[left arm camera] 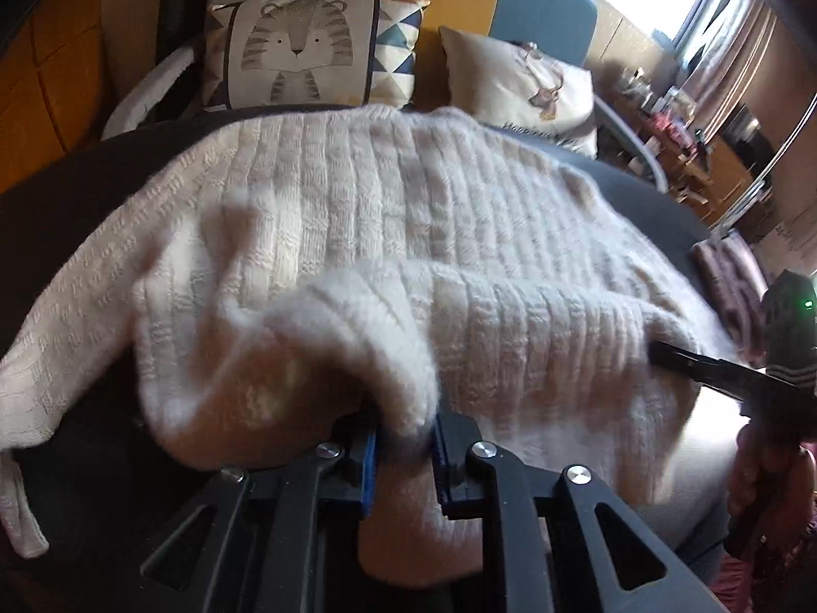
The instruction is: Fold clothes
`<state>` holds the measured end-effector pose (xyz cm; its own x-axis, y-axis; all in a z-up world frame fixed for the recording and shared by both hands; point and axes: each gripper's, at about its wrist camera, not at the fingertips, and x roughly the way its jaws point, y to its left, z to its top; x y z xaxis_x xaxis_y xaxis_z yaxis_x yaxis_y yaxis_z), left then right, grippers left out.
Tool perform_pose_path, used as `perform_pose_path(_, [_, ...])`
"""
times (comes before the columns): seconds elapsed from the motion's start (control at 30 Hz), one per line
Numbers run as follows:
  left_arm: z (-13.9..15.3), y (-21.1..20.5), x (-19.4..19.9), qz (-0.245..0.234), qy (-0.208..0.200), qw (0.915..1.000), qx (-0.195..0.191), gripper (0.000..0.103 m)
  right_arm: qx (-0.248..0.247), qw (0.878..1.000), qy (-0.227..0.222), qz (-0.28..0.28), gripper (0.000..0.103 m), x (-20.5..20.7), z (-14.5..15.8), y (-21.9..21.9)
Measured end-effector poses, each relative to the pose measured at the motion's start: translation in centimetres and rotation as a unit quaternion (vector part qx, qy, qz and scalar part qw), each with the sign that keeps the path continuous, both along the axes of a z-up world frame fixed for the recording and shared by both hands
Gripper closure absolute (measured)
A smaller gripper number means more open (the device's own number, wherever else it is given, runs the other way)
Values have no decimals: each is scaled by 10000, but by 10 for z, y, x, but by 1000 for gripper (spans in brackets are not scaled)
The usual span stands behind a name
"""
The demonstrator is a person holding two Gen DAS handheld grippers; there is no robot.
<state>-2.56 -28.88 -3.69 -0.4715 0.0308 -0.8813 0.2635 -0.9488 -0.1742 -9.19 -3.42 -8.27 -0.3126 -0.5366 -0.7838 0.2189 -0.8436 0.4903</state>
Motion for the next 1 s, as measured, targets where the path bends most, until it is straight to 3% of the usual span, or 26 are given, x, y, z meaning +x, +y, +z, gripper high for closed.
perform_pose_path(0.07, [-7, 2, 0, -18, -1, 10000, -83, 85, -69, 9999, 144, -22, 72, 10, 4, 7])
perform_pose_path(0.13, [-12, 2, 1, -45, 15, 9999, -113, 82, 23, 9991, 407, -84, 50, 27, 15, 21])
perform_pose_path(0.23, [-15, -1, 1, 21, 74, 10000, 7, 81, 268, 9975, 639, -125, 34, 52, 21, 40])
perform_pose_path(0.37, [-16, -4, 1, 164, 151, 9996, 182, 81, 315, 9976, 427, 450, 34, 73, 2, 34])
perform_pose_path(0.47, [-15, -5, 4, 262, 204, 9991, 261, 81, 458, 9966, 429, 538, 34, 76, -15, 14])
perform_pose_path(0.53, [-15, -6, 6, 296, 238, 9987, 348, 81, 811, 9921, 752, 593, 34, 81, -18, -4])
perform_pose_path(0.57, [-14, -7, 9, 306, 257, 9984, 406, 81, 1021, 9882, 898, 703, 39, 84, -18, -12])
perform_pose_path(0.6, [-12, -9, 13, 311, 297, 9977, 515, 81, 1167, 9848, 1004, 808, 76, 86, -18, -18])
perform_pose_path(0.63, [-10, -12, 19, 314, 347, 9968, 643, 81, 1144, 9849, 983, 848, 90, 85, -18, -18])
perform_pose_path(0.77, [-1, -24, 47, 229, 641, 9900, 1235, 81, 911, 9925, 721, 367, 90, 76, -18, 15])
perform_pose_path(0.9, [1, -35, 79, 272, 883, 9845, 1490, 81, 684, 9965, 475, 92, 89, 67, -24, 45])
perform_pose_path(0.97, [-2, -39, 93, 367, 869, 9847, 1464, 81, 739, 9961, 456, 160, 81, 65, -21, 46])
perform_pose_path(1.0, [-4, -42, 100, 421, 856, 9850, 1437, 81, 1030, 9930, 578, 62, 72, 68, -16, 46])
